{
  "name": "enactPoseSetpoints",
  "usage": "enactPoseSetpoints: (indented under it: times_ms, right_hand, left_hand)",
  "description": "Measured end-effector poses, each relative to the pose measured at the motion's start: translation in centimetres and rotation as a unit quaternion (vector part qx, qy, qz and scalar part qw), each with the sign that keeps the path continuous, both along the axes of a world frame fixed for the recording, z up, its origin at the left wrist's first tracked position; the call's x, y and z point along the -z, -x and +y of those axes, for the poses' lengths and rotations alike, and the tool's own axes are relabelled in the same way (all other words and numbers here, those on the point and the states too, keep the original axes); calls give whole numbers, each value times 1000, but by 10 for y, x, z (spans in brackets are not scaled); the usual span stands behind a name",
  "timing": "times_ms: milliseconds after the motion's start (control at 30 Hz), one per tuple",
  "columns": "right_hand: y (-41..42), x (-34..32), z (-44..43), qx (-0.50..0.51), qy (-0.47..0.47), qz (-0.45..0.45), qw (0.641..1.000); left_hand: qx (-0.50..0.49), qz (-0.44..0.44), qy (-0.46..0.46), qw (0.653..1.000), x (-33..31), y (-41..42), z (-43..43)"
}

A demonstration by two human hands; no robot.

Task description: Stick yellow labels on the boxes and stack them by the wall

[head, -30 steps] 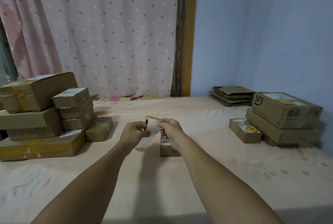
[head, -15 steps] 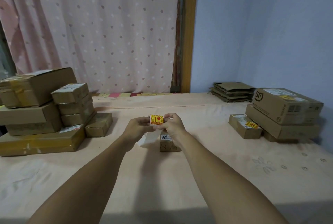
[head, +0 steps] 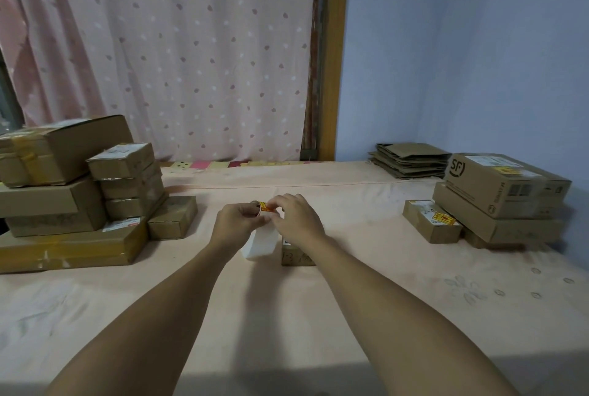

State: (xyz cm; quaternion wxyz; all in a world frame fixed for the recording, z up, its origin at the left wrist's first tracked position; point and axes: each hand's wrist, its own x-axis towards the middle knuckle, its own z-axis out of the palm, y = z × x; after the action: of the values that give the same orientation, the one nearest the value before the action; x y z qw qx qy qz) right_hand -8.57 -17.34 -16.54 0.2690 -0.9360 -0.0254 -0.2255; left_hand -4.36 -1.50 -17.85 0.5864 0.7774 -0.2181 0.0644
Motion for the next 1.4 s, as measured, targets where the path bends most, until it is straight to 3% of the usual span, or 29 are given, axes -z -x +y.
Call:
enactPoseSetpoints:
  times_ms: [300,633,800,967,1267,1400]
  right_hand:
    - [-1,5,1,16,-6,4,1000]
    - [2,11,-4,25,44,-7,999]
    - [4,8,-8,50,-74,-9,996]
    - [9,9,-22,104,-224,-8,969]
    - [21,18,-56,222,-334,-16,916]
    - [18,26,-61,224,-336,-21,914]
  left_hand:
    - [-28,-129,-134,982,1,0,7]
    - [-28,-110,-152,982,6,-3,8]
    - [-16,-55,-135,989,4,-3,6]
    - [-19,-14,-116,993,3,-4,4]
    - [-46,-24,-166,985,5,-15,10]
    - [-128,-84,-294,943,15,-17,19]
